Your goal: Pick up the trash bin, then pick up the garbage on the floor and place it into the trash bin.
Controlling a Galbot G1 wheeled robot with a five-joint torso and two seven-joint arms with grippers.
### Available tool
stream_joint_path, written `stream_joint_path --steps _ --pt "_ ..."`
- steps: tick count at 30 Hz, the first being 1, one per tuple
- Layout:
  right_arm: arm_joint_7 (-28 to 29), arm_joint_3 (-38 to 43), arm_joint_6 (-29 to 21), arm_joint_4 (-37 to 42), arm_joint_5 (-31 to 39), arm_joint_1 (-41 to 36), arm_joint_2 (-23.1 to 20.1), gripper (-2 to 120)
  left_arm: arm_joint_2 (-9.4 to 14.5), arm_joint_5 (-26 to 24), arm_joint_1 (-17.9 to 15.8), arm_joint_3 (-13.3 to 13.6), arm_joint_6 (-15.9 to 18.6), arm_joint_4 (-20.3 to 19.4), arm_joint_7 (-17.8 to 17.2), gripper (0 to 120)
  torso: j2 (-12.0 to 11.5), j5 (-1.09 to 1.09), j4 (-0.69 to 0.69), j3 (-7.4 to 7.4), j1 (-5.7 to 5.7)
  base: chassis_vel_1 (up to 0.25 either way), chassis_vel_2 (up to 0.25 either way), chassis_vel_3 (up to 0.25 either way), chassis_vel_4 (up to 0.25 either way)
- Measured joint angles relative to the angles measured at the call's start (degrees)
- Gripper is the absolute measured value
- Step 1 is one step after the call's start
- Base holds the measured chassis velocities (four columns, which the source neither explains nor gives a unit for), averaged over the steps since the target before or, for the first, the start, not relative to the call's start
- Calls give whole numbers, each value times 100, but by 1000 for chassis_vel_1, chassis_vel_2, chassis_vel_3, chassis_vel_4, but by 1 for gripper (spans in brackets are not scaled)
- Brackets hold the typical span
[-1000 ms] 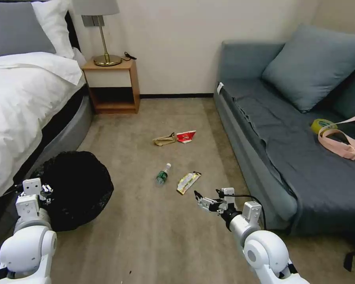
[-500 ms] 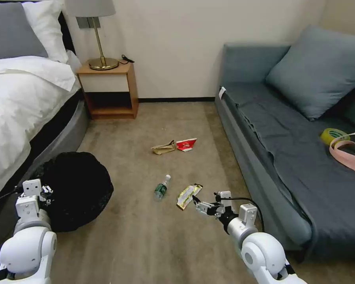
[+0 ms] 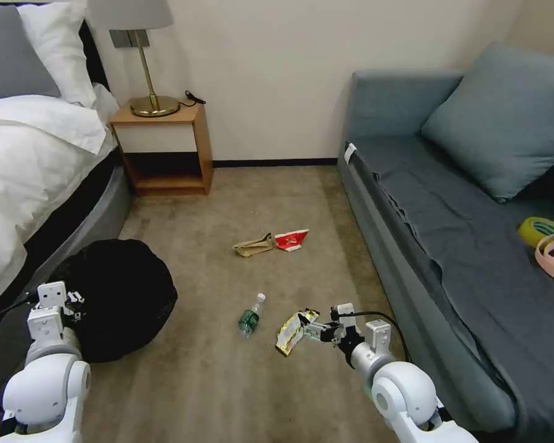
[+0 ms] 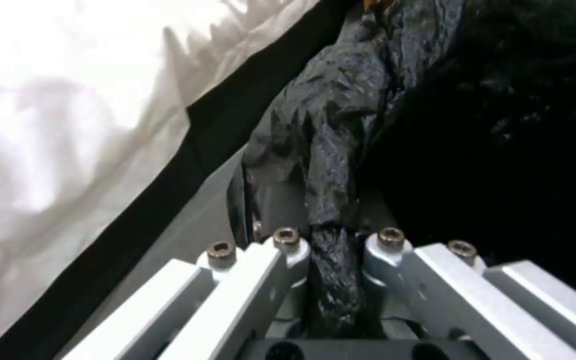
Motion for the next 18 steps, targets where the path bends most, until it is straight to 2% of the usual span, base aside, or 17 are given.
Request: stream_joint_path --steps 5,18 --pt "-28 -26 3 -172 -124 55 -102 100 50 0 -162 98 -1 114 -2 4 0 0 0 0 0 -158 139 150 -137" --pt "-118 -284 -69 -535 -298 272 -424 100 20 38 -268 252 -75 246 12 4 0 0 0 1 1 -141 136 141 -132"
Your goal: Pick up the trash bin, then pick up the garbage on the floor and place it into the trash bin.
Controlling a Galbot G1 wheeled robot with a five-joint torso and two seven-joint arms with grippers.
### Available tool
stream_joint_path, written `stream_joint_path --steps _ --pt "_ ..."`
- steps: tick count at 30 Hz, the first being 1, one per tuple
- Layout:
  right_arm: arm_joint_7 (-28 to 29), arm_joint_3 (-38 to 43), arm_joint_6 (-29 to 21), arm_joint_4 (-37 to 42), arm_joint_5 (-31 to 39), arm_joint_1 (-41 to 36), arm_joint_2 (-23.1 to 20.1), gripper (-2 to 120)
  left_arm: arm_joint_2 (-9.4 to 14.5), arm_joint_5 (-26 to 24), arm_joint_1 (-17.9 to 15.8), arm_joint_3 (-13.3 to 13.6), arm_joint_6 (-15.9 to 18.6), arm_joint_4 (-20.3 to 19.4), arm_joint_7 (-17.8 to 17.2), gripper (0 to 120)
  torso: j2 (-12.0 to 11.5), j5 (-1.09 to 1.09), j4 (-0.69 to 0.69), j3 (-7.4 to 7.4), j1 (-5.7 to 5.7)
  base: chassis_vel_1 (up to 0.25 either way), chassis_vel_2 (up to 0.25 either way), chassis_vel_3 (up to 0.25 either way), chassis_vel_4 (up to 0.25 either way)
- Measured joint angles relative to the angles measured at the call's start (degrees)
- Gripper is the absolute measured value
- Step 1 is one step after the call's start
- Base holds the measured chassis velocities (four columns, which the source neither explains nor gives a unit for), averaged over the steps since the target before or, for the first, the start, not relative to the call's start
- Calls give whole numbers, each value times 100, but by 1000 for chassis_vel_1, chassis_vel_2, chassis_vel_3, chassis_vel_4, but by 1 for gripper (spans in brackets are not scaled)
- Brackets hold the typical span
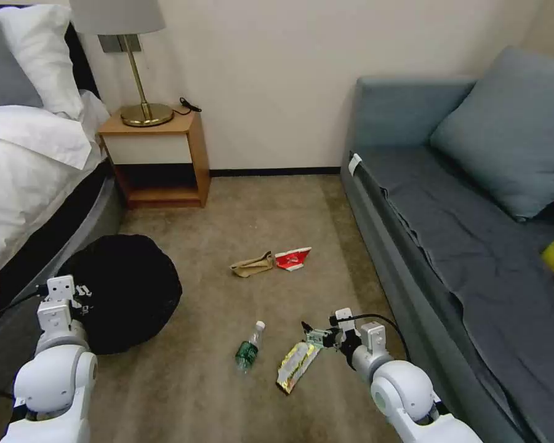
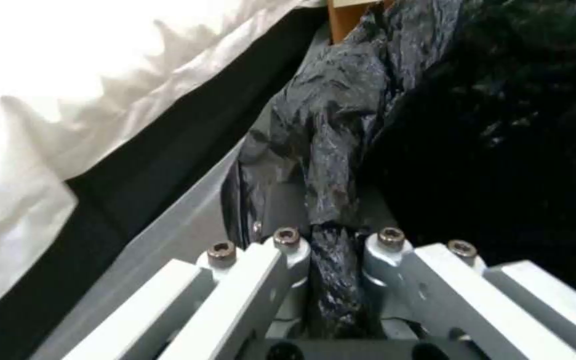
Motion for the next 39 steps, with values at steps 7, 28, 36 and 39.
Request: stream_joint_path --steps 7,28,36,39 --pt "-46 -273 -40 -320 -13 277 -258 100 -15 51 -29 44 -47 73 34 4 0 1 -1 0 0 -19 27 14 -23" --pt "-399 -1939 -64 -2648 -344 1887 -322 100 -256 136 357 38 -271 -218 212 4 0 0 0 0 0 0 0 0 0" --pt "-467 -2106 -57 -3170 -604 2108 172 100 -238 69 449 -34 -314 -284 234 4 0 0 1 0 -1 0 0 0 0" --pt "-476 -2081 -27 -3307 -700 2106 243 100 -240 61 472 -35 -316 -300 236 4 0 -1 1 0 0 0 0 0 0"
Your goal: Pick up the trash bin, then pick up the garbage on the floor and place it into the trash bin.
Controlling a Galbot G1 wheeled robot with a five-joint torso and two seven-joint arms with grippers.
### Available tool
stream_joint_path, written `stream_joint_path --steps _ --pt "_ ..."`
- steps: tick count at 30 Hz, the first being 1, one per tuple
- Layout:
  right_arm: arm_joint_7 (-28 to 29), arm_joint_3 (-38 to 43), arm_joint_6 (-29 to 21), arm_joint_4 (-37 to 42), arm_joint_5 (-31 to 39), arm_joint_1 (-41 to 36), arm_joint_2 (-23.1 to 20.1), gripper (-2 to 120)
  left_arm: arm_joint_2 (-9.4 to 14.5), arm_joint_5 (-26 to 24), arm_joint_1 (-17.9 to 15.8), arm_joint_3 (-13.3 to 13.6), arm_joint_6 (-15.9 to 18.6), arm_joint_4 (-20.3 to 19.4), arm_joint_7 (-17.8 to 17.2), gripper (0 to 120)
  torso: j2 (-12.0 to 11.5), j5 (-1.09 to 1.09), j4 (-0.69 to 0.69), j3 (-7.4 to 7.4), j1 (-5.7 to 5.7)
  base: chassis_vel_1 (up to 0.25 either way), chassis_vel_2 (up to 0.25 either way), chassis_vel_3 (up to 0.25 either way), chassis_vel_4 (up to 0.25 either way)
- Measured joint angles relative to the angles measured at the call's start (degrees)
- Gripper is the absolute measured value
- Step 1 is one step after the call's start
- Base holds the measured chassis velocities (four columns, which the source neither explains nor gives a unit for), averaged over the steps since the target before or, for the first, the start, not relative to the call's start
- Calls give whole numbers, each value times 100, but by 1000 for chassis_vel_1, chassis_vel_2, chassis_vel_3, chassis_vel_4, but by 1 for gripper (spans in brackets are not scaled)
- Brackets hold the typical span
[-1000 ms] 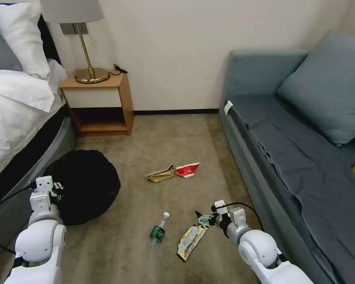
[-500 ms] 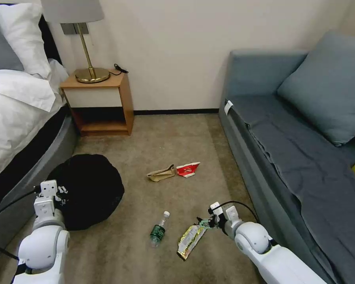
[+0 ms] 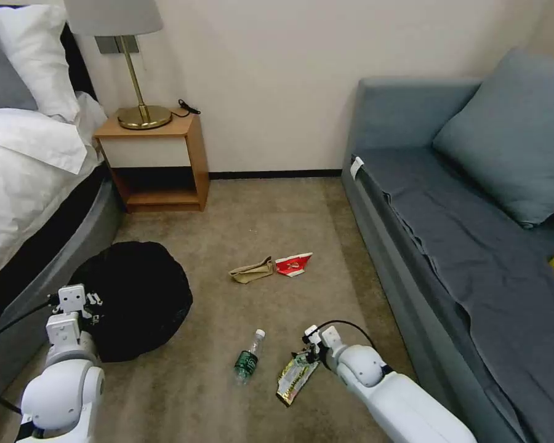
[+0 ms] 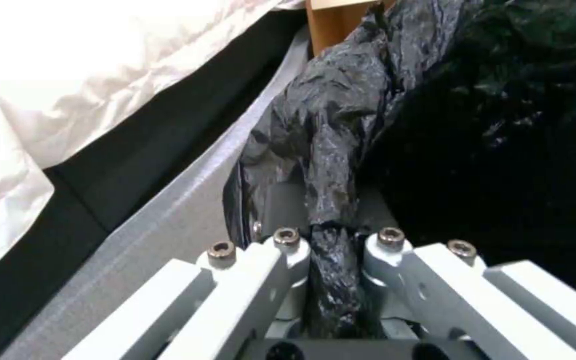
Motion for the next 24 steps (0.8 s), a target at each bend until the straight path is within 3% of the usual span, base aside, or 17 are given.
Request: stream_joint_path --steps 24 --pt "-59 243 258 -656 -453 -51 189 100 -59 22 10 100 -159 -24 23 4 0 1 -1 -1 0 0 0 0 0"
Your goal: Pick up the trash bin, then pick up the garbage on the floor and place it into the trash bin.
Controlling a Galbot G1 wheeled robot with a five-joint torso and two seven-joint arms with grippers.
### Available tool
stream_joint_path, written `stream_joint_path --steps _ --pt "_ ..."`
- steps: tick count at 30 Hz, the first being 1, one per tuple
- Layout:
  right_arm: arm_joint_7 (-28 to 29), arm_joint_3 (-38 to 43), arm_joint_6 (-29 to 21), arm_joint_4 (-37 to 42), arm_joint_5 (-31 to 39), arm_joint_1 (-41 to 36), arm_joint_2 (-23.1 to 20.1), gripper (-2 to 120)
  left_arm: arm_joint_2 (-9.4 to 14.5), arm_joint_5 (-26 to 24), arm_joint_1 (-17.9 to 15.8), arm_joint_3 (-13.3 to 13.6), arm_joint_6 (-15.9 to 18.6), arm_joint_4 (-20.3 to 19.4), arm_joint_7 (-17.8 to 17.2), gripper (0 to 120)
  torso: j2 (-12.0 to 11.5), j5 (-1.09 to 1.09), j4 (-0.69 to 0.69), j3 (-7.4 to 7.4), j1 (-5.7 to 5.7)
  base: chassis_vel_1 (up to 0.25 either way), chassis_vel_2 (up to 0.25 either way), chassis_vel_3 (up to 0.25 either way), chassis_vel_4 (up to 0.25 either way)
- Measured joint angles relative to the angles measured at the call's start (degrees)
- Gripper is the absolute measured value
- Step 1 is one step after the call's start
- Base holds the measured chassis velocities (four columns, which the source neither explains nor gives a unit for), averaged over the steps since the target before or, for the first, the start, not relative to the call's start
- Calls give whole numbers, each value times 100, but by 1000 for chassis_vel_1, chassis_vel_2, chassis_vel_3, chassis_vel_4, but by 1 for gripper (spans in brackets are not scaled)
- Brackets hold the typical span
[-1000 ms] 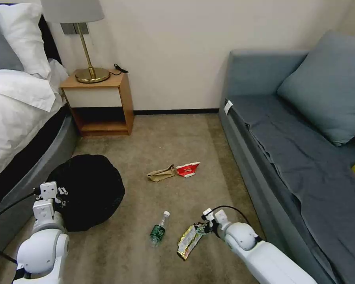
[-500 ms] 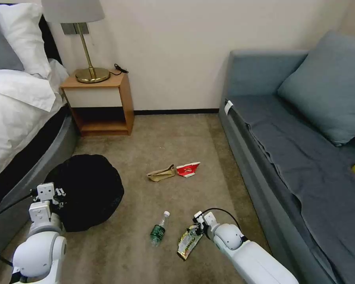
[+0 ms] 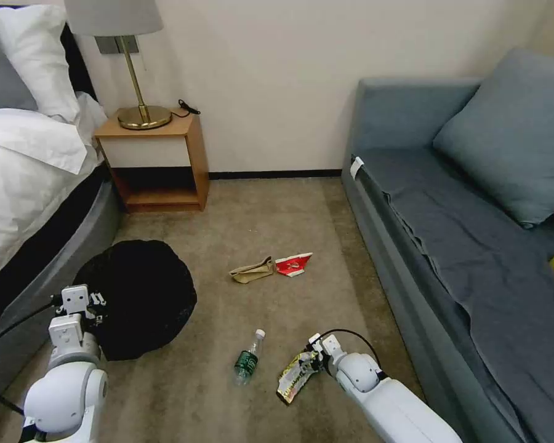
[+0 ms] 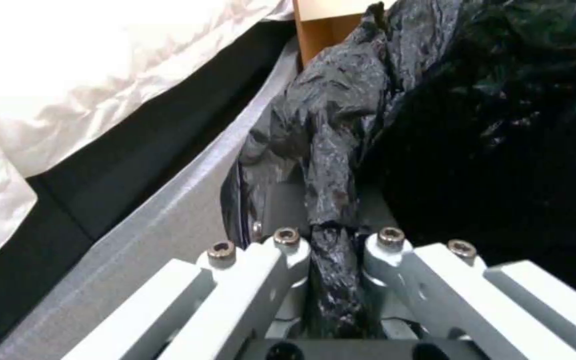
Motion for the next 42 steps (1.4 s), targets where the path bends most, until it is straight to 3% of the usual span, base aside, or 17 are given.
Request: stream_joint_path --steps 8,16,20,24,29,33,42 --pt "-18 24 3 17 -27 -40 24 95 -2 15 -35 13 -40 29 -1 4 0 -1 0 0 0 0 0 0 0" --pt "-47 62 9 89 -33 -112 40 62 -6 13 -57 18 -60 40 -11 4 0 2 2 0 0 0 0 0 0" --pt "-48 65 6 133 -34 -134 28 53 -6 12 -63 19 -64 46 -13 4 0 2 2 0 0 0 0 0 0" --pt "-29 94 -34 242 -44 -186 -12 31 -18 10 -75 31 -69 51 -19 4 0 0 0 1 0 0 0 0 0" --pt "-15 111 -42 292 -65 -216 -18 20 -18 8 -77 33 -72 51 -24 4 0 0 0 1 0 0 0 0 0" --pt "5 152 -58 448 -75 -249 -47 0 -15 2 -70 33 -74 50 -27 4 0 0 0 1 0 0 0 0 0" --pt "20 258 -123 812 -67 -299 -118 0 -2 -17 -33 33 -80 41 -27 4 0 0 0 1 0 0 0 0 0"
